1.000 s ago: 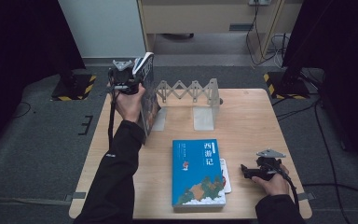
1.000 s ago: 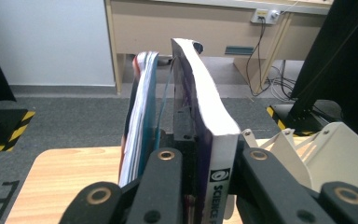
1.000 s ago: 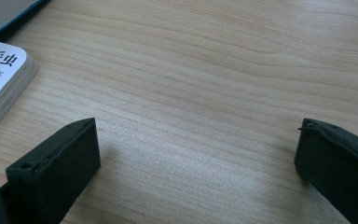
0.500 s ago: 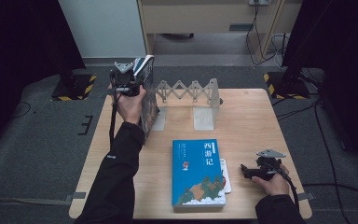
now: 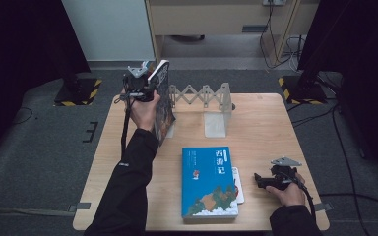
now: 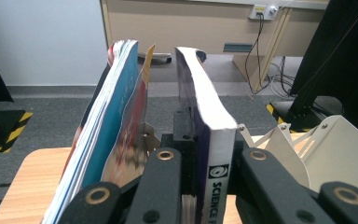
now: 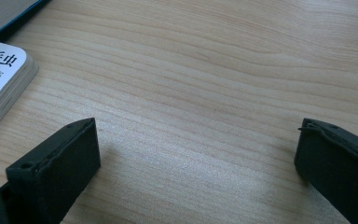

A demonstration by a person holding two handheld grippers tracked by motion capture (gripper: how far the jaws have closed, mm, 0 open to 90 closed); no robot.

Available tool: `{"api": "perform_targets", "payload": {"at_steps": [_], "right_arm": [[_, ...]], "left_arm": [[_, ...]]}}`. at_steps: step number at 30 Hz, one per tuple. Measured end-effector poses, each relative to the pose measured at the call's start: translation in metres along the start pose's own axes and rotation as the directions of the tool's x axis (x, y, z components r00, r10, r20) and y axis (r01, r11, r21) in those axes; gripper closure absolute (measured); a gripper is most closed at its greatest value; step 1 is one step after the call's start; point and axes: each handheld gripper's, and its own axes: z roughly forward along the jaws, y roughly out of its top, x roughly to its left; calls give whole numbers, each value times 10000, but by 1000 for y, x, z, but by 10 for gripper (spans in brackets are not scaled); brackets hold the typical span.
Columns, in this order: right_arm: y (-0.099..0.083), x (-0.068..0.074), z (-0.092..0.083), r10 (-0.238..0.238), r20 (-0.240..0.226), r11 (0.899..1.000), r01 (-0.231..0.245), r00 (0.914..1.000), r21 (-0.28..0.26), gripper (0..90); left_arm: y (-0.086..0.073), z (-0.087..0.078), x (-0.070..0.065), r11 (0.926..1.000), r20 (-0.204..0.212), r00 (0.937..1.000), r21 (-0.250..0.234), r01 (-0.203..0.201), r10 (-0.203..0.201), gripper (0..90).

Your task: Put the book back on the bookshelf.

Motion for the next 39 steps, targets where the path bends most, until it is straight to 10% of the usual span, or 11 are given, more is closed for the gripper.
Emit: {"api": "perform_targets", "payload": {"at_steps": [19,39], "right_arm": [[0,0,0,9,4,10000,-9,10000,-8,4],[0,0,0,-15,-2,10000,15,10000,-10,4]], "left_arm": [[-9,-1,5,9990,-323,9987,-182,-412,406,817],[-26,-30,14,9937,366,9960,738,-840,815,813]]}}
